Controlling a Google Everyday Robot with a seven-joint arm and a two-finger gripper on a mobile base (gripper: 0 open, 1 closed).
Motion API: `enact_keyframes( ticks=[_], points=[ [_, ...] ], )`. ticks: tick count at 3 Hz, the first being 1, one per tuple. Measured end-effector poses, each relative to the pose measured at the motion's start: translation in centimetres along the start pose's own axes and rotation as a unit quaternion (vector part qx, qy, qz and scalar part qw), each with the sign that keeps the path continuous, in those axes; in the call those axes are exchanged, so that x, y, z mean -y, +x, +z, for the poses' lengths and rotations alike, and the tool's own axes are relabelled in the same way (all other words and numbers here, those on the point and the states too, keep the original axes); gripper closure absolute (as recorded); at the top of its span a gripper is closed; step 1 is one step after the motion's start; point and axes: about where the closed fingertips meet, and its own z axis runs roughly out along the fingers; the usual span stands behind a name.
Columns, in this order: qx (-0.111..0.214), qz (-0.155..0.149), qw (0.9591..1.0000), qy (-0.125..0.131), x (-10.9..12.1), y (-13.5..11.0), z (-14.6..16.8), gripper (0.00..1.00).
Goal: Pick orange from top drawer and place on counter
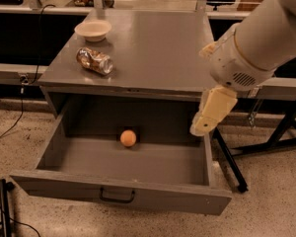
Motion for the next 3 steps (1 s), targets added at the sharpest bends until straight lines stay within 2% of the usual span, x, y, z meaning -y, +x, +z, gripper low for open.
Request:
enact_keyframes(
  ticks=[1,2,3],
  points=[
    [0.023,-0.017,0.9994,-0.018,0.0,-1.0,0.0,0.00],
    [0.078,-0.030,0.9951,-0.053,-2.3,-4.0,3.3,0.00],
    [0.130,-0.017,0.9888,-0.071,-5.5,-6.5,8.8,0.00]
  ],
)
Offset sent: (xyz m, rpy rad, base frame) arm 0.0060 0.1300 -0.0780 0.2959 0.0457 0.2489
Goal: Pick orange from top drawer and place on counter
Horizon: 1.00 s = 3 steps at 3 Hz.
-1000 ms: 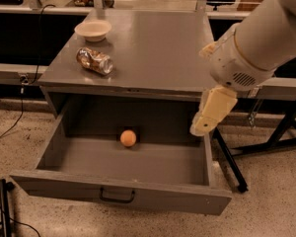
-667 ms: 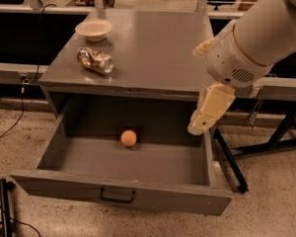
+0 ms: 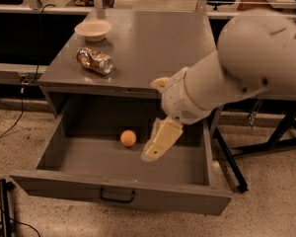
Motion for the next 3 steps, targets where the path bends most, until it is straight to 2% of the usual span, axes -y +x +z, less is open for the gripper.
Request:
enact_keyframes(
  ticks=[1,2,3],
  points=[
    [0.026,0.018,0.9995,-0.006,-0.9,0.8,5.4,0.00],
    [0.065,0.056,0.9958,-0.029,-0.4,3.4,11.2,0.00],
    [0.088,0.086,0.9905,-0.061,-0.2,4.7,14.8,0.00]
  ],
)
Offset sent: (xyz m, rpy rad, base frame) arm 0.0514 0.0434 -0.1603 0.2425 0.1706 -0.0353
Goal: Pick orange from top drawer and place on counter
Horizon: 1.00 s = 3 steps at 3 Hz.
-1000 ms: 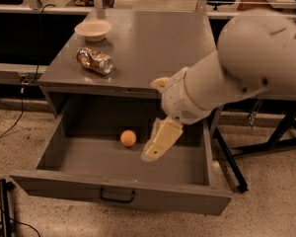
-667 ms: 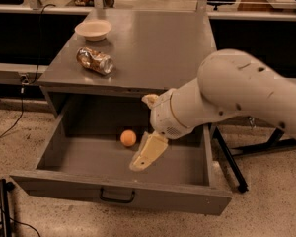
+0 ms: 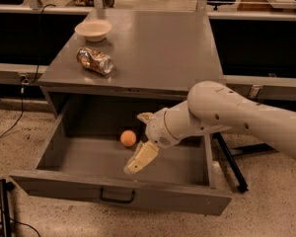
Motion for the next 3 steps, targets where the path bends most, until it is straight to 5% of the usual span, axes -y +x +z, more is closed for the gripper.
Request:
enact_keyframes(
  ticks=[2,3],
  points=[
    [0.005,0.000,0.9998,0.017,0.5,0.2,0.0,0.00],
    [0.039,0.000,0.9977,0.055,3.0,0.7,-0.2,0.00]
  ],
)
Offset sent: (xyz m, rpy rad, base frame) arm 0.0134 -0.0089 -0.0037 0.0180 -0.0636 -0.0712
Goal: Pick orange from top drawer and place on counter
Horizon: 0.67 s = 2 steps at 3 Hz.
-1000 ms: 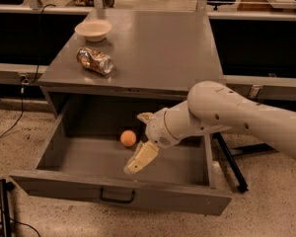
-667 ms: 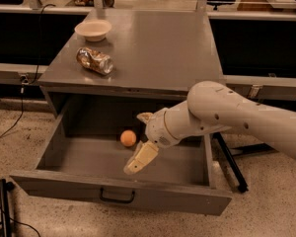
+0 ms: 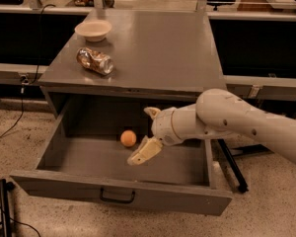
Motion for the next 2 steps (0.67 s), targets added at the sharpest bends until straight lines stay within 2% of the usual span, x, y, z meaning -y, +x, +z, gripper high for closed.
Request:
enact_keyframes(
  ticks=[1,2],
  points=[
    [0.038,0.007,0.9992,0.012,2.3,1.0,0.9,0.00],
    [0.050,0.016,0.9986,0.008,3.7,1.7,2.8,0.00]
  ],
)
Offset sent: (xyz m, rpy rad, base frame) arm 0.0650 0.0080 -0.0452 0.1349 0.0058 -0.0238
